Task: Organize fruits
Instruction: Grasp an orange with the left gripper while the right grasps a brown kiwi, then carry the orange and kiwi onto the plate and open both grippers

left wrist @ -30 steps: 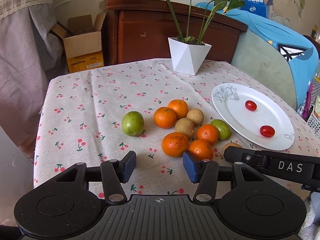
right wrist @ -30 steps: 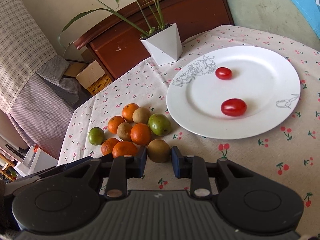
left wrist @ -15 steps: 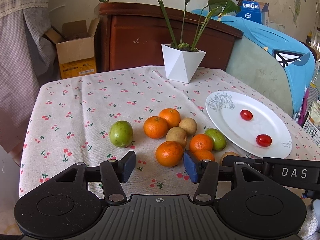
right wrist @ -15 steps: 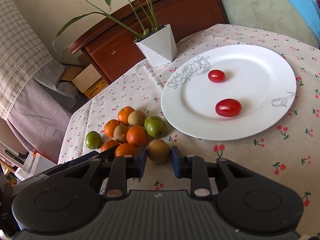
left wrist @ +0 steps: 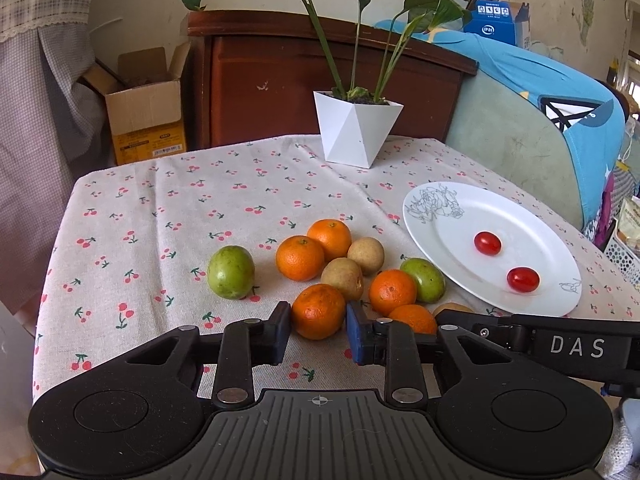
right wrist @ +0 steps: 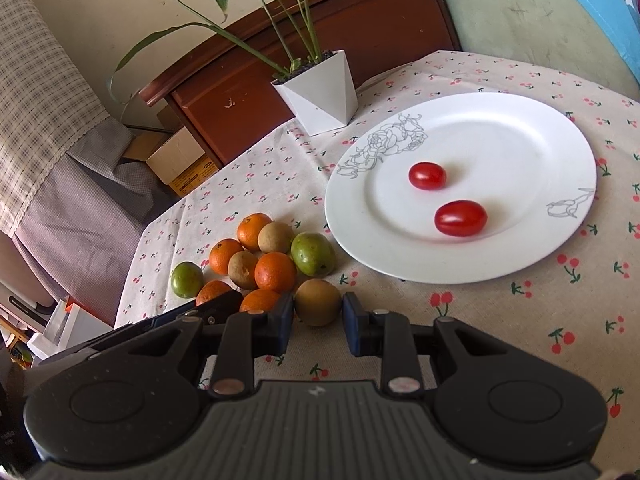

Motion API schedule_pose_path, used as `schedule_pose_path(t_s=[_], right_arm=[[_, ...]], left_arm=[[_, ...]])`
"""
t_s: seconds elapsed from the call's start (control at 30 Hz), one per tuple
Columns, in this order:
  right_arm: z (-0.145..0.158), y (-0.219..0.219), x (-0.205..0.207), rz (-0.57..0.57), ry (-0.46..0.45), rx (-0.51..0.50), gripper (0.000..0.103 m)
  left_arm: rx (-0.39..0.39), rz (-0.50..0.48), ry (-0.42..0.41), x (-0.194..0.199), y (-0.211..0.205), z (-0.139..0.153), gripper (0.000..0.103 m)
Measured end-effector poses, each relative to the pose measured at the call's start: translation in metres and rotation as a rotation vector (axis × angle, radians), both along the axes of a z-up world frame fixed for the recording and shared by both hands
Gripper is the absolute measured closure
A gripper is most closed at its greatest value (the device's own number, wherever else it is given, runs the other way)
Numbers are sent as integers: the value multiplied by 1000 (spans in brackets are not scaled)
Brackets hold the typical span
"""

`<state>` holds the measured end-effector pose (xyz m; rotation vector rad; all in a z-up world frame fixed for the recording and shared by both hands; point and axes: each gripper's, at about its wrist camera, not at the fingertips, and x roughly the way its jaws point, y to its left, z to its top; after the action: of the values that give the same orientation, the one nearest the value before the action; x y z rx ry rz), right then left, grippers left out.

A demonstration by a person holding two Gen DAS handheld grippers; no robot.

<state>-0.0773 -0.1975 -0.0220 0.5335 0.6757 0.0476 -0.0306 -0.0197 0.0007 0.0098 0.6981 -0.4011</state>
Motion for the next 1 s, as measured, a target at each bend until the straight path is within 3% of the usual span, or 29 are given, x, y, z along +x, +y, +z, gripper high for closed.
schedule_pose_path(t_s=[0.57, 0.73, 1.0], right_arm=[[13, -7, -7, -10, -46, 13, 76], [28, -22, -14, -52, -79, -2, 76], [50, -53, -10, -59, -59, -46, 76]], left_arm=[[-39, 43, 15, -5, 3, 17, 76], [-75, 4, 8, -7, -7, 32, 76], [-93, -108, 49, 2, -38, 47, 76]])
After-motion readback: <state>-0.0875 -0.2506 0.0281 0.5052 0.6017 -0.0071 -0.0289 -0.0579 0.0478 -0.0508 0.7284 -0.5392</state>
